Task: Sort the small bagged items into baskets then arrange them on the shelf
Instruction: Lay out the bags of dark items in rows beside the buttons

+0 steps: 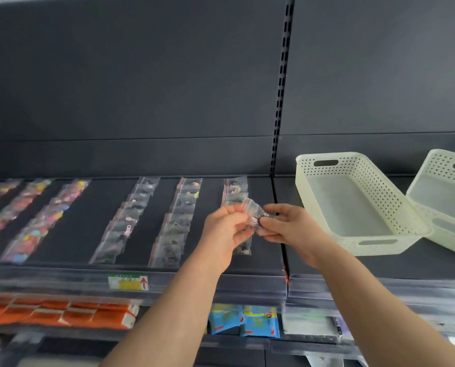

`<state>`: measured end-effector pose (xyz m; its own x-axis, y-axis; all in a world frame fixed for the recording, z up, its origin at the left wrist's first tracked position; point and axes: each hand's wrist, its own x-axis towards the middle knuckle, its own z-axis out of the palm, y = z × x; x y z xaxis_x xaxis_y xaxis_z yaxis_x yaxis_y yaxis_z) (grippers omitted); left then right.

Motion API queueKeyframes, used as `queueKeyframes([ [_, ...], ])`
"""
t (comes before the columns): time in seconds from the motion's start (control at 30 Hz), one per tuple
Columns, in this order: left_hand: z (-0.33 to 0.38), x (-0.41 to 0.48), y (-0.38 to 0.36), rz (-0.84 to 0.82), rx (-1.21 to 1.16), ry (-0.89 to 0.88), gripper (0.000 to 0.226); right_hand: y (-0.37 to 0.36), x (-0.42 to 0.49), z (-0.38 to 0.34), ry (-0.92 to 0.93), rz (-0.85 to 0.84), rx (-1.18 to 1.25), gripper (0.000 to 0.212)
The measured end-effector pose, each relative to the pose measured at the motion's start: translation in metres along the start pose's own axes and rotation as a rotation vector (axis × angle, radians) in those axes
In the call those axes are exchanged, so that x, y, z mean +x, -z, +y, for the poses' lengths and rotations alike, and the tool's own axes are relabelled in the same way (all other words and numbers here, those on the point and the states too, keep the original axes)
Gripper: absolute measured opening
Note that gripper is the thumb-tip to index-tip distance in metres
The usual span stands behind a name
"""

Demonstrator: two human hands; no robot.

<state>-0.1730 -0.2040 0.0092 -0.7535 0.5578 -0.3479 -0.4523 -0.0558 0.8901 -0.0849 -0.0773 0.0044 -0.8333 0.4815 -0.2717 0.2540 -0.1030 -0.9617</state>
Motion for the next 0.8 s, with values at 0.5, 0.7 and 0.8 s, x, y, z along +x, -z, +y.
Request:
queueKeyframes([
  [0.5,-0.012,0.001,0.034,0.208,0.681,-0.16,0.009,-0.02,-0.004,0.014,-0.059,0.116,0.002,0.01],
  [0.7,-0.019,-0.001,0.052,0.221,1.068,-0.192,0.009,-0.033,-0.003,0.019,0.033,0.173,-0.289,0.005],
  [0.8,-0.023,-0.002,0.056,0.234,1.222,-0.205,0.009,-0.039,-0.002,0.028,0.071,0.204,-0.456,0.012],
])
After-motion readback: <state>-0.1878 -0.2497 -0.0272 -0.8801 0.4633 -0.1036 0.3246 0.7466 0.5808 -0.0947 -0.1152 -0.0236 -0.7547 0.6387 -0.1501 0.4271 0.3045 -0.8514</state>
